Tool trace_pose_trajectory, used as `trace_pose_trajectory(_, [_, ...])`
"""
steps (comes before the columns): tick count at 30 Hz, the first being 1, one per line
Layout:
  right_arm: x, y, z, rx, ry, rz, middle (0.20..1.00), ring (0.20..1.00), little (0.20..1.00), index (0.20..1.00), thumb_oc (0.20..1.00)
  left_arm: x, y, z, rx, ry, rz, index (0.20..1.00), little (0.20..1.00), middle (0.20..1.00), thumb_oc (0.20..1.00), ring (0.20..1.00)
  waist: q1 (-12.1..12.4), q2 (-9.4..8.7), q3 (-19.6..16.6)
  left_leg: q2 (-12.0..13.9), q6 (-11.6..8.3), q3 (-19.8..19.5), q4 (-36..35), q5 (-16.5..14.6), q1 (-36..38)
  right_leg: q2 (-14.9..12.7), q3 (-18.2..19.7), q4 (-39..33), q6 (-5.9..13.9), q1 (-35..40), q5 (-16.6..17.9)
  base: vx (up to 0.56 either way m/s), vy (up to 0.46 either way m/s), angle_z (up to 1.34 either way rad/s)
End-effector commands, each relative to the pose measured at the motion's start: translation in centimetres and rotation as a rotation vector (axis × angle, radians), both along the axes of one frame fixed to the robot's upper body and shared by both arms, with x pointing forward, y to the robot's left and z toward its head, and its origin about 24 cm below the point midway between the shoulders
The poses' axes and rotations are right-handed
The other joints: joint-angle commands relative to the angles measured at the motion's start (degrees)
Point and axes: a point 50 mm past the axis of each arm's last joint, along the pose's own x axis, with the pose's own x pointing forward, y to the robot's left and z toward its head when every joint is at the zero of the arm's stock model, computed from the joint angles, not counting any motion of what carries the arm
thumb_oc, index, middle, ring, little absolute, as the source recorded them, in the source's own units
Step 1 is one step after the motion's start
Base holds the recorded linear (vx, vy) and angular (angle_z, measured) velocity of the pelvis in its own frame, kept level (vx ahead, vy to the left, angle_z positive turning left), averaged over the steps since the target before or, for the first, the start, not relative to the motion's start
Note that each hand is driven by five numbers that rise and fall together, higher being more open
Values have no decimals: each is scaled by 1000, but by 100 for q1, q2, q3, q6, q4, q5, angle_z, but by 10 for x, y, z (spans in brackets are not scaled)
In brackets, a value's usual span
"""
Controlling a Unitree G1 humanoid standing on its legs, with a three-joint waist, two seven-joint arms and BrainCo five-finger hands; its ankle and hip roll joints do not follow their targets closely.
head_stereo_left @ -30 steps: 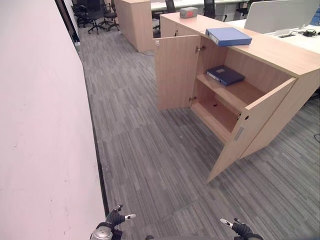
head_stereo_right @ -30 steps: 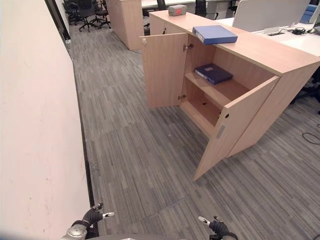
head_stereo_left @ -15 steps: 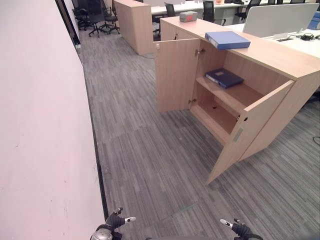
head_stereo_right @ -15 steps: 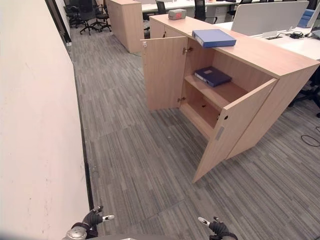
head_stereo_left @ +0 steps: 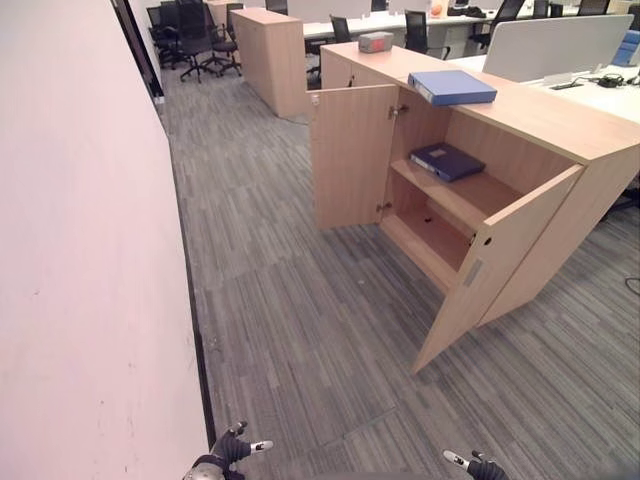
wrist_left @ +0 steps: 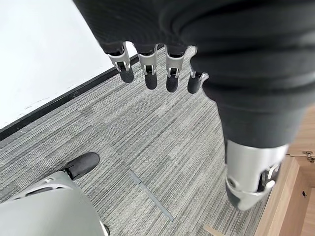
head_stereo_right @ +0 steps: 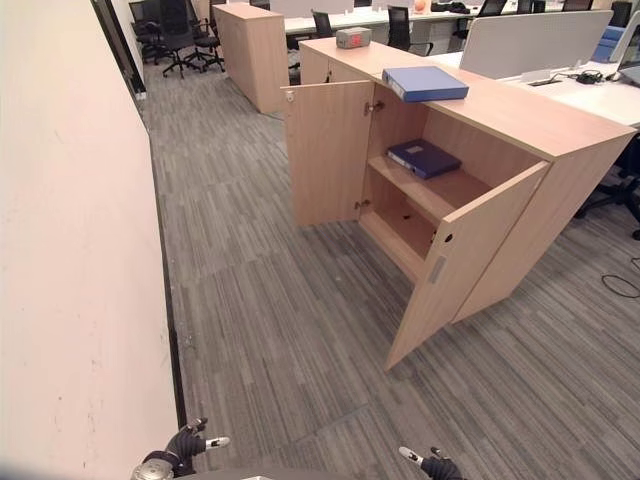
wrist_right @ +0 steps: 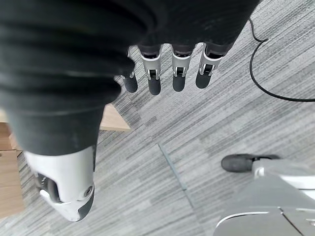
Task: Put the empty folder in the office cabinet
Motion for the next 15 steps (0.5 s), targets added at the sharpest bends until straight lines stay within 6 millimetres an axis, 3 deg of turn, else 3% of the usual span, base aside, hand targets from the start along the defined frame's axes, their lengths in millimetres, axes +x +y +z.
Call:
trace_pose_trajectory(1, [21, -9, 6, -8, -65, -37, 1000, 1000, 1000, 1000, 1000, 36, 7, 14, 0, -118, 27, 1000, 1000, 1000, 1000, 1000, -19, -20, 331, 592, -490, -370, 72, -597, 443, -352, 265, 0, 488, -136, -240, 9, -109, 0])
trace_pose_trajectory(4, [21, -10, 7, -12, -64, -29, 1000, 1000, 1000, 1000, 1000, 37, 8, 14, -6, -122, 40, 1000, 1000, 1000, 1000, 1000, -31, 0, 390, 690, -540, -363, 186, -566, 447, -262, 293, 63, 406, -116, -302, 11, -119, 0])
trace_pose_trajectory(8, [22, -13, 8, -18, -71, -25, 1000, 1000, 1000, 1000, 1000, 41, 7, 16, -25, -137, 45, 1000, 1000, 1000, 1000, 1000, -18, -50, 591, 857, -619, -517, 1119, -600, -21, -150, 301, 251, 234, -119, -420, -29, -131, 2])
trace_pose_trajectory(11, [24, -17, 10, -29, -75, -30, 1000, 1000, 1000, 1000, 1000, 45, 5, 18, -32, -148, 41, 1000, 1000, 1000, 1000, 1000, 23, -146, 816, 787, -617, -826, 2275, -212, -670, -127, 307, 320, 83, -45, -452, -15, -131, 11])
trace_pose_trajectory(12, [25, -17, 10, -29, -75, -30, 1000, 1000, 1000, 1000, 1000, 45, 5, 18, -32, -148, 41, 1000, 1000, 1000, 1000, 1000, 11, -142, 815, 790, -619, -843, 2305, -223, -694, -123, 295, 322, 82, -49, -455, 76, -50, 9])
trace_pose_trajectory(13, [24, -20, 11, -33, -73, -43, 1000, 1000, 1000, 1000, 1000, 47, 4, 18, -34, -150, 40, 1000, 1000, 1000, 1000, 1000, 23, -155, 889, 825, -561, -872, 2466, 65, -975, -134, 292, 321, 56, 26, -507, 97, -11, -6])
trace_pose_trajectory(15, [23, -22, 11, -37, -67, -43, 1000, 1000, 1000, 1000, 1000, 48, 3, 18, -39, -155, 40, 1000, 1000, 1000, 1000, 1000, 85, -181, 896, 816, -507, -832, 2214, 50, -1284, -184, 327, 303, 84, 104, -583, 200, 31, -4])
